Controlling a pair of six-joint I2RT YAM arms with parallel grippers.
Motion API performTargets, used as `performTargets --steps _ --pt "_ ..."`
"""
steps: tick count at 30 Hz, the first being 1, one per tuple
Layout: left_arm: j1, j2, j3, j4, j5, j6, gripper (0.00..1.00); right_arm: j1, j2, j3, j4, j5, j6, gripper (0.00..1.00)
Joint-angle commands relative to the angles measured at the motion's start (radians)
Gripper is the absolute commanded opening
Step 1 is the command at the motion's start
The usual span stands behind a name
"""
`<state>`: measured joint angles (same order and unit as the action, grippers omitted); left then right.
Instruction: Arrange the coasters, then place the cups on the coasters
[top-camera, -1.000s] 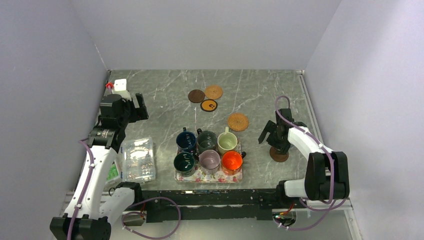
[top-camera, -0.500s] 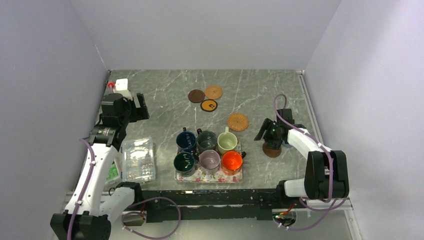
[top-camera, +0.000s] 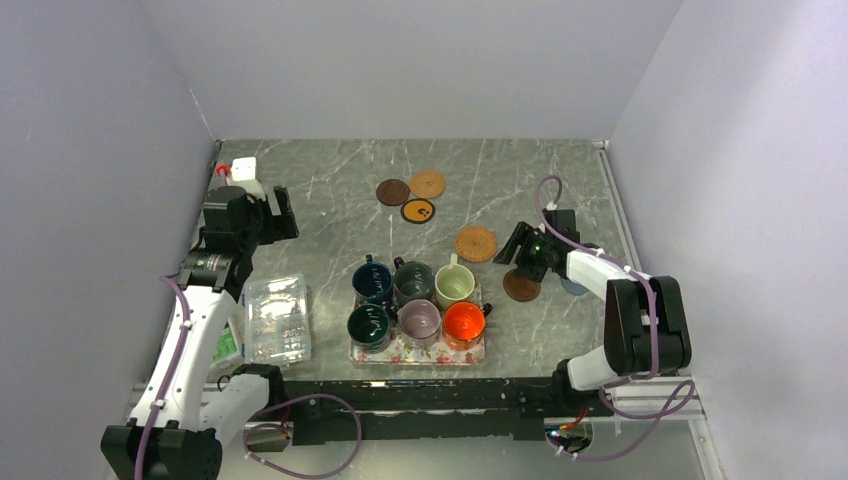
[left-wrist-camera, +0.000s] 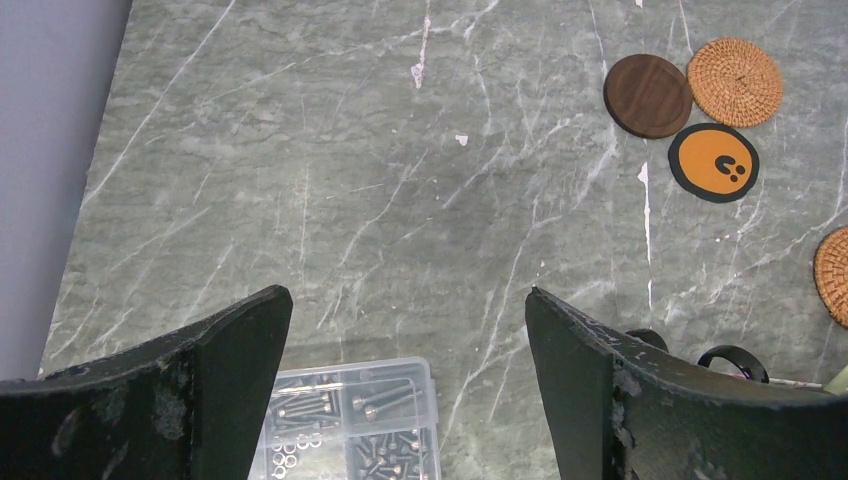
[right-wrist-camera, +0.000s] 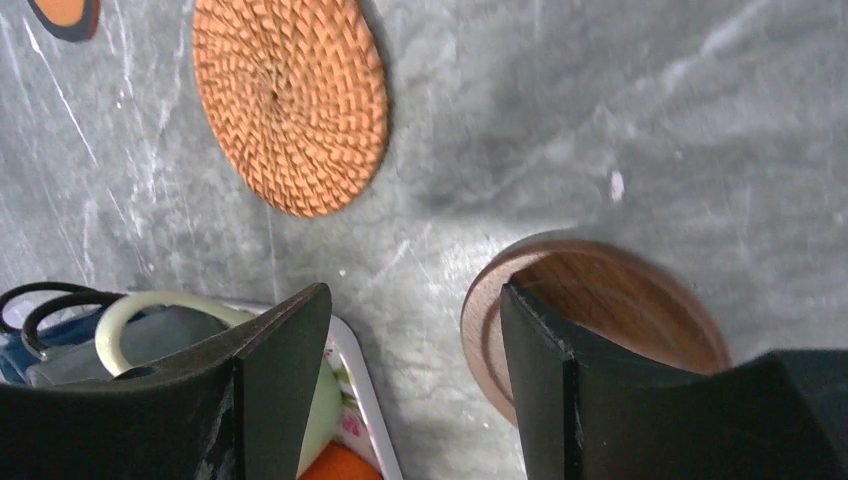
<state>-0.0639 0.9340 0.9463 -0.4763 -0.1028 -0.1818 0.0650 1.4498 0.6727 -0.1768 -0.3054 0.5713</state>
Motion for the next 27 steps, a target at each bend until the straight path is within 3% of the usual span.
performTargets --steps 1,10,27 --pt "0.004 0.004 -0.002 0.024 -0.007 -0.009 0.94 0.004 0.079 0.035 0.073 0.057 -0.028 0.67" --pt "0.004 0.011 -0.003 0.027 -0.007 -0.009 0.94 0.004 0.168 0.084 0.159 0.078 -0.016 0.67" --pt "0.004 0.033 -0.001 0.03 -0.005 -0.007 0.94 0.006 0.251 0.165 0.173 0.111 -0.029 0.67"
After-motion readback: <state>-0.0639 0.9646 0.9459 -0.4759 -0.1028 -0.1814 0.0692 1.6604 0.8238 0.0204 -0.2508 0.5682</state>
